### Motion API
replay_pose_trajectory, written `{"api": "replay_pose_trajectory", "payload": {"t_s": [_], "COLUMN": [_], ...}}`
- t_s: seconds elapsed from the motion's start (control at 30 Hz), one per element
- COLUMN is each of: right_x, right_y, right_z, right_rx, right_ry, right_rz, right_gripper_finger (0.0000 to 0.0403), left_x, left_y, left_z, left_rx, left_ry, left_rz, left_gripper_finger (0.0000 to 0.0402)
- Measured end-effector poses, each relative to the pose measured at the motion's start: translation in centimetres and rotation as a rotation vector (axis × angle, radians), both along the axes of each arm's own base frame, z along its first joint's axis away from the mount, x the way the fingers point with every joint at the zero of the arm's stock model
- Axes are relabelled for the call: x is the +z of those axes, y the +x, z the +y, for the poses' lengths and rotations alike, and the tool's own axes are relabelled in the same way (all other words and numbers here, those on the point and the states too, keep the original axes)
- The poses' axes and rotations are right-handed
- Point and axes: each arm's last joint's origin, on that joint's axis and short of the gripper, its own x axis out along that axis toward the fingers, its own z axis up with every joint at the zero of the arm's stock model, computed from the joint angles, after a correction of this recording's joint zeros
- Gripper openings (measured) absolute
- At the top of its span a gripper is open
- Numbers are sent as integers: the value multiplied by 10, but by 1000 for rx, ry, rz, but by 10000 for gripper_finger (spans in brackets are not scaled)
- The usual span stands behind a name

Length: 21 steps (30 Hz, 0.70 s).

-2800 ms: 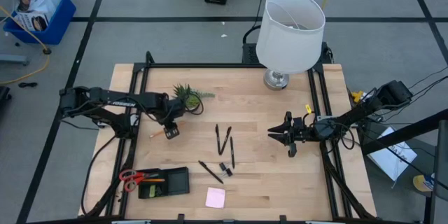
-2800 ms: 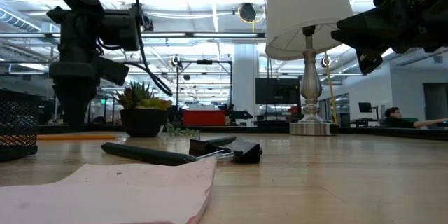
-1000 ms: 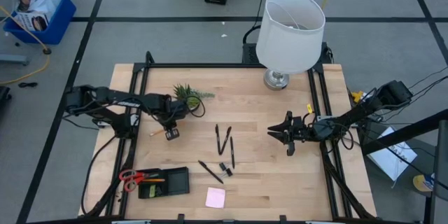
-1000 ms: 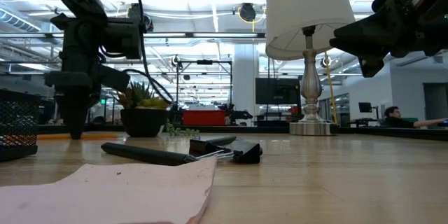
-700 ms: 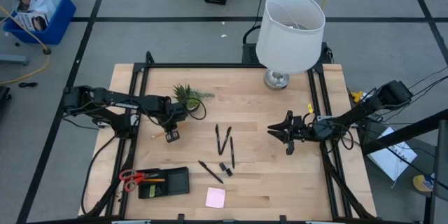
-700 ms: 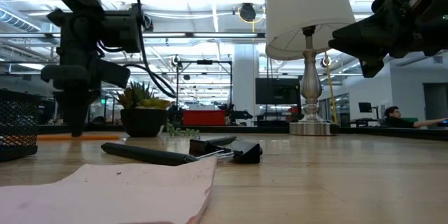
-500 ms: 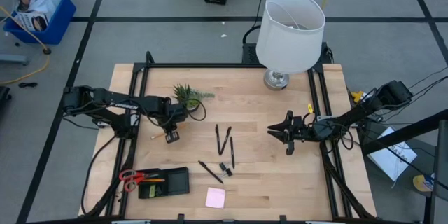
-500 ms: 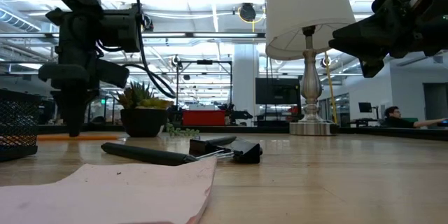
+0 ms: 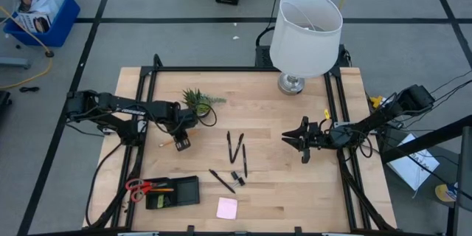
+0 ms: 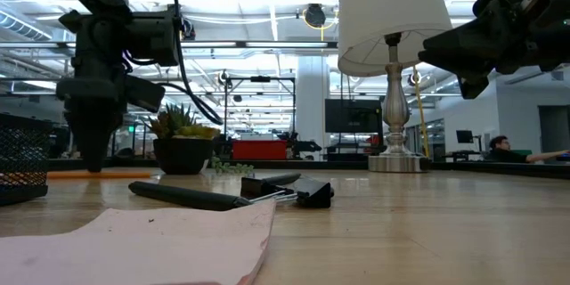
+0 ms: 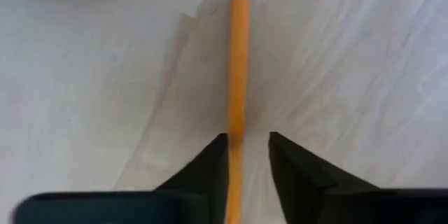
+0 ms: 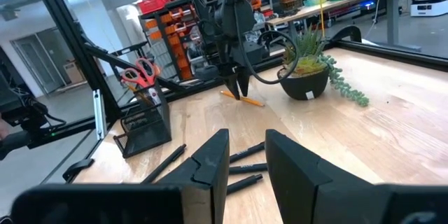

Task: Pick and place office supplies into organizer
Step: Put the pencil into the top left section of the desk organizer

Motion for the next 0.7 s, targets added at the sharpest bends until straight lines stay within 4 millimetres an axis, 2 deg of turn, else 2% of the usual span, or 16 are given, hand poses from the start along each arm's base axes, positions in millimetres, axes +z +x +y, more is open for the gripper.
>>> {"api": "replay_pose_trajectory", "payload": {"t_s": [0.13,0.23,0.53,0.7], "right_x": [0,0,-1,-1], "right_y": [0,0,0,0], "right_z": [0,0,0,0], "right_rx": [0,0,0,-2], "right_ry": [-1,-1,1,2], "right_rz": [4,3,7,6], "right_gripper_finger": [89,89,89,89], "left_x": [0,-2,-15,-19], "left_y": [0,3,20,20], "left_z": [-1,-1,-11,-14], "left_rx": [-24,-27,-66,-60], "left_ry": [-12,24,61,86], "left_rz": [-1,-6,-51,-8], "left_gripper_finger": [144,143,57,13]}}
